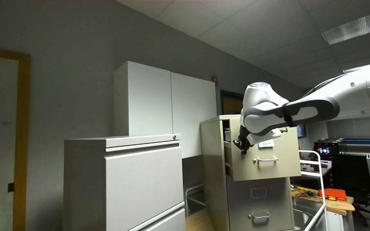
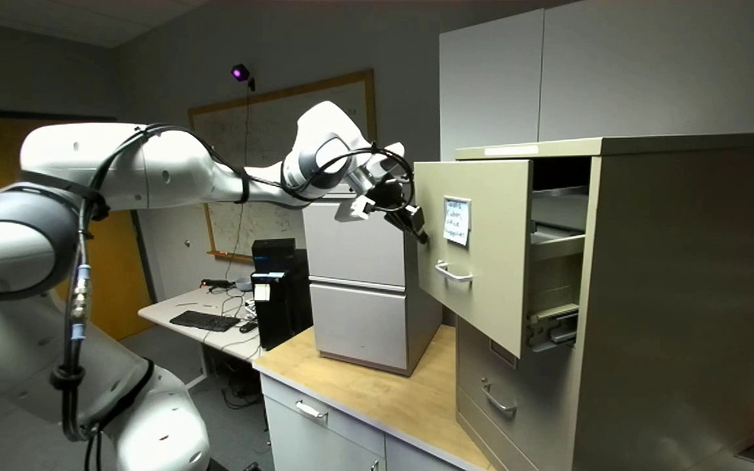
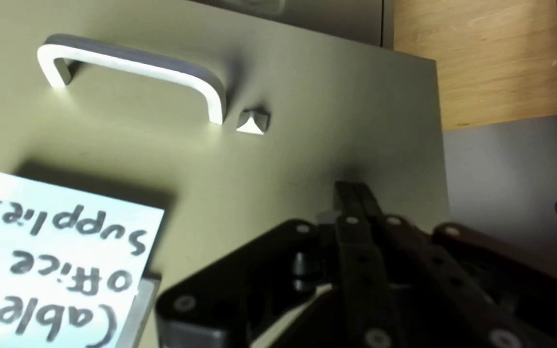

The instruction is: Close the top drawer on the right

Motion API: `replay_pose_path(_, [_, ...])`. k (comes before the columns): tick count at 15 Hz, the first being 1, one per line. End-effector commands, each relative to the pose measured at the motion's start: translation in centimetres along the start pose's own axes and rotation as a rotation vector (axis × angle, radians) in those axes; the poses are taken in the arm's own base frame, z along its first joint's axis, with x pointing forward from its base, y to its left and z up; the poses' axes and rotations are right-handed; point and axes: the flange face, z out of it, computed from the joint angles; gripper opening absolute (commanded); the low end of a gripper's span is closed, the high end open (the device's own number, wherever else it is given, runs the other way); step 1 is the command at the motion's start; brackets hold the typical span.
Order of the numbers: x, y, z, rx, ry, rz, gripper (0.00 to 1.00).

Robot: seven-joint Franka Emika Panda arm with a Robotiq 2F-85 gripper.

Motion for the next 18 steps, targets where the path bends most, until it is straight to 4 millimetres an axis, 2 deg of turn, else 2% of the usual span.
replay_pose_path(1, [5.9,1.7,3.9,0.022,-0.033,-0.01,0.0])
replay_pose_path(8, [10.8,2.1,6.2,0.079,-0.171,-0.026,0.0])
replay_pose_path(11, [12.3,3.2,7.2,0.113,-0.217,0.019,0.0])
replay_pose_path(13, [13.3,3.7,7.8,0.119,-0.197,0.096,0.0])
replay_pose_path(18, [15.3,3.9,9.0,0.111,-0.14,0.124,0.0])
